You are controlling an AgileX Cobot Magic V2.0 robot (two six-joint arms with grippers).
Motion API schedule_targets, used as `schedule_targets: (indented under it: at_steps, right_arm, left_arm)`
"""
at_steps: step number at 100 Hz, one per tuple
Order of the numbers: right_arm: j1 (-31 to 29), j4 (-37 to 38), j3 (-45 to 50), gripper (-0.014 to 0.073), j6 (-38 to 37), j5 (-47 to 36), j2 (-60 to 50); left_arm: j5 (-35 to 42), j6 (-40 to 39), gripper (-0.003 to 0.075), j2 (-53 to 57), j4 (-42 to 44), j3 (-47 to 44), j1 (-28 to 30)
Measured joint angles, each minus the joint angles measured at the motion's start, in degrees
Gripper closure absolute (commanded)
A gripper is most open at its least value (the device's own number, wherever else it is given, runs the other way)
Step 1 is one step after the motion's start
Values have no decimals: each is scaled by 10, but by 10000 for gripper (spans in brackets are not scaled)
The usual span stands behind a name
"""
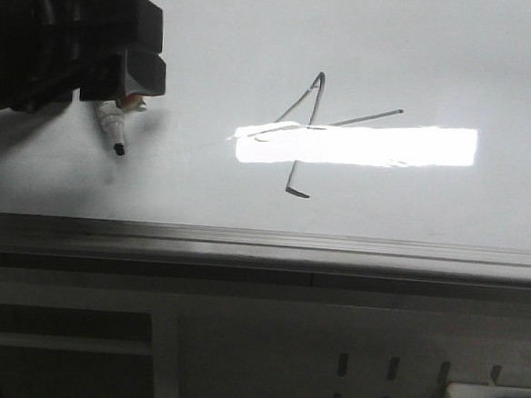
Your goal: Write number 4 on whiteboard
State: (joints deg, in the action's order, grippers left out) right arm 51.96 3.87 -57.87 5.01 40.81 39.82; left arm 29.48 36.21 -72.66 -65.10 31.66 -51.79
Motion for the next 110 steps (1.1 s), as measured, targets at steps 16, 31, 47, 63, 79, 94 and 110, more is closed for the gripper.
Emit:
schedule_targets:
  at_steps: [16, 31, 47, 63, 79, 94, 110]
  right_arm:
    - [0, 4, 10, 646, 0, -4, -12]
    - [0, 22, 58, 645, 0, -39, -56]
    - [-3, 33, 137, 643, 0, -79, -120]
    - [-27, 68, 230, 643, 0, -101, -198]
    - [-56, 88, 305, 643, 0, -117, -284]
    - [-60, 89, 332, 643, 0, -119, -337]
    - [-60, 89, 340, 643, 0, -116, -347]
  left_arm:
    - [0, 0, 206, 31, -23, 0, 0]
    - [-2, 2, 206, 93, -31, 0, 0]
    - [-18, 38, 267, 165, -34, 0, 0]
    - [-70, 119, 585, 257, -51, -22, 0]
    - [-107, 161, 741, 365, -64, -85, 0]
    - [-131, 168, 741, 436, -67, -137, 0]
    - [-142, 169, 741, 469, -67, -168, 0]
